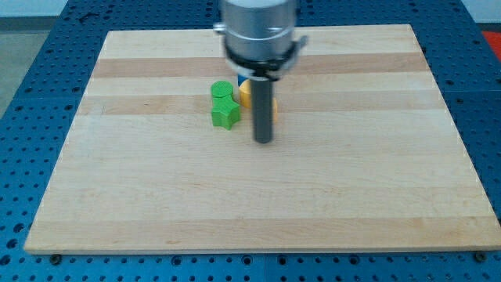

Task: Slide the red circle to the top left of the board

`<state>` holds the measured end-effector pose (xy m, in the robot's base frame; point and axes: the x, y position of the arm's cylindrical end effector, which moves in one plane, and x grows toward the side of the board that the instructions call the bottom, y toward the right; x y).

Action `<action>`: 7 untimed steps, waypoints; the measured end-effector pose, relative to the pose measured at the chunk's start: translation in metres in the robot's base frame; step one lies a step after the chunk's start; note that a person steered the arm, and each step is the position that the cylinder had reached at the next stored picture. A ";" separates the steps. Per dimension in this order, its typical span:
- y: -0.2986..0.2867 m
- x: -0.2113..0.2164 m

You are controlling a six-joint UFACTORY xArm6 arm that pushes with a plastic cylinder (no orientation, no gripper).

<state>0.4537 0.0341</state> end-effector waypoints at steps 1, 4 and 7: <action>0.111 -0.046; 0.130 -0.262; 0.111 -0.263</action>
<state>0.1912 0.1449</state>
